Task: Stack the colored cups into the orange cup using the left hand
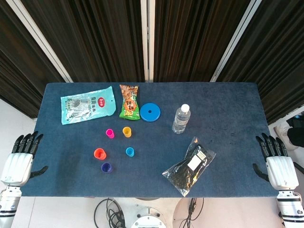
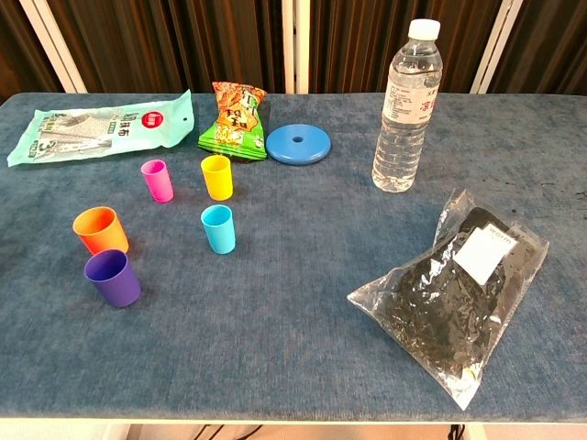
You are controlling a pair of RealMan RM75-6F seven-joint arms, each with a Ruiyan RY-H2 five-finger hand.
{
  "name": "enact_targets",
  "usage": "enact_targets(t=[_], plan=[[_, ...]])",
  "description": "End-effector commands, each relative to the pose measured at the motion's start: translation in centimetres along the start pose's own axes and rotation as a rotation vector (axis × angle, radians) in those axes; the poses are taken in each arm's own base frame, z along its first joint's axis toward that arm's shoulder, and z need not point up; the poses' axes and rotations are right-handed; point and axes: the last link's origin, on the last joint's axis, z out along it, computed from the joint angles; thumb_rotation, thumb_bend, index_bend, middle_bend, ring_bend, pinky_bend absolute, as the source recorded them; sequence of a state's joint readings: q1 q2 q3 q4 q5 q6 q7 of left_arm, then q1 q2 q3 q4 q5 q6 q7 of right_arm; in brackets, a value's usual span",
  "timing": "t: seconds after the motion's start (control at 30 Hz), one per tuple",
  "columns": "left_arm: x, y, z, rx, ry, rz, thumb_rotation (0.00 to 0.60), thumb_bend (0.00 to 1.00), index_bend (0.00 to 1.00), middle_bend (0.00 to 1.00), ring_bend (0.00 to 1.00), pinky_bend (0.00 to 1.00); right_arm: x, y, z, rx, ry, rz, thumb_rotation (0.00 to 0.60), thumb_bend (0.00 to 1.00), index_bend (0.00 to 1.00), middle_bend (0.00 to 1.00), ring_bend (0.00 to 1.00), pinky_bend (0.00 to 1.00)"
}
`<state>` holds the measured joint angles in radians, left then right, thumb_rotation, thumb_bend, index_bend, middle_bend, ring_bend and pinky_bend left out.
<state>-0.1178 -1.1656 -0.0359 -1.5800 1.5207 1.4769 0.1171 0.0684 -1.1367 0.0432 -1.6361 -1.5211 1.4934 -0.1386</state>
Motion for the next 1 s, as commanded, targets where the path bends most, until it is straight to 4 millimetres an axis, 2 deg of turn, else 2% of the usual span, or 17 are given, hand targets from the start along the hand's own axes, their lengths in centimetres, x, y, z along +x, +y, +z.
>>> enact_targets(t=[0.03, 0.23, 0.53, 0.77, 1.0], plan=[[-0.1, -0.1, -0.1, 0.003, -0.006, 0.002, 0.6, 0.09, 0.04, 0.0, 0.0, 0.0, -0.1, 0.1, 0.0, -0.003, -0.007, -0.001, 0.6, 0.23, 0.0, 0.0, 0.0, 0.0], [-0.2, -0.2, -0.6, 0.01, -0.004, -0.003, 0.6, 0.09, 0.04, 0.0, 0.0, 0.0, -0.2, -0.1, 0.2, 0.003, -0.008, 0.001, 0.6, 0.23, 0.0, 0.0, 0.0, 0.0], [-0.5, 1.5, -0.6, -0.061, -0.038, -0.029, 0.6, 0.09, 0.04, 0.0, 0.0, 0.0, 0.0, 0.1, 0.4, -0.003, -0.004, 0.007, 0.6, 0.23, 0.0, 0.0, 0.0, 0.0], [-0.8, 4.4, -0.8, -0.219, -0.108, -0.039, 0.6, 0.12, 0.09, 0.0, 0.0, 0.0, 0.0, 0.4, 0.7, -0.02, 0.001, 0.005, 0.6, 0.23, 0.0, 0.0, 0.0, 0.0], [-2.0, 8.6, -0.6, -0.416, -0.127, -0.034, 0.6, 0.12, 0.13, 0.07, 0.0, 0.0, 0.2, 0.6, 0.7, -0.024, 0.005, 0.023, 0.6, 0.23, 0.0, 0.0, 0.0, 0.0]])
